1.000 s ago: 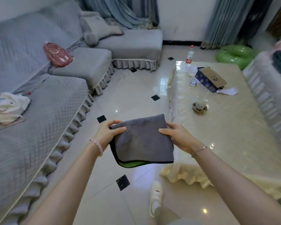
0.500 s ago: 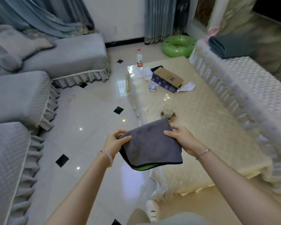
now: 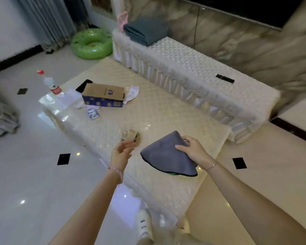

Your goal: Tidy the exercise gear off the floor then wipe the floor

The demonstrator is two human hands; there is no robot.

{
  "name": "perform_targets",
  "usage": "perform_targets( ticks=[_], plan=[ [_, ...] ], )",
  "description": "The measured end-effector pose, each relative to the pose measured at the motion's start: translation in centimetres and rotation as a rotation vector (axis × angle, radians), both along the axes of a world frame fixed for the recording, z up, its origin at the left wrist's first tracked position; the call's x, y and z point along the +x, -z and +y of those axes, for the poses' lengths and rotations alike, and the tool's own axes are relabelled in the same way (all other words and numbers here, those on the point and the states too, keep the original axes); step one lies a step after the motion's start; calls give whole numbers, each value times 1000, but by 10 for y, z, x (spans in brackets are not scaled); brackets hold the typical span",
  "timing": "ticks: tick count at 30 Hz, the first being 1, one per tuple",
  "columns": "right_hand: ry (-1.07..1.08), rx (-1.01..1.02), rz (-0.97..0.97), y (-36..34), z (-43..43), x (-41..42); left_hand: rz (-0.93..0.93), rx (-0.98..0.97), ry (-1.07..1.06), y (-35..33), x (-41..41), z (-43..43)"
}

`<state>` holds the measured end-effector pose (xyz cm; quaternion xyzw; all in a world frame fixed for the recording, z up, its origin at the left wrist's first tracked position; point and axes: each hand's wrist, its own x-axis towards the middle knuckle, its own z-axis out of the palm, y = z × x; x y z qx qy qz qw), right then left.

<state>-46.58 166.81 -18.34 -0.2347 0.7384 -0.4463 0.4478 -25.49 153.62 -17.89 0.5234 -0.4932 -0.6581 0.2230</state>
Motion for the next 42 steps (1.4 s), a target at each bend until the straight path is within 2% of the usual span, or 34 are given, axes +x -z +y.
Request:
perform_targets(
  ticks=[7,18,21,25,34,42],
  plan=[
    [68,117,162,58,-4,-57,59,94,119,24,-70,-25],
    [-192,328,58,172,-53,-197,40,228,-24,100,-190,-47],
    [-265,395,152,207,-58,-238,75,268,-49,125,-230,-48],
    [-236,426,285,243,-59,-288,96,293,-39,154,-270,-44],
    [-231,416,327,291,-50,-352,84,392,-63,202,-295,-16],
    [-82,343,411,285,-41,-353,64,393,-37,197,-287,0]
  ],
)
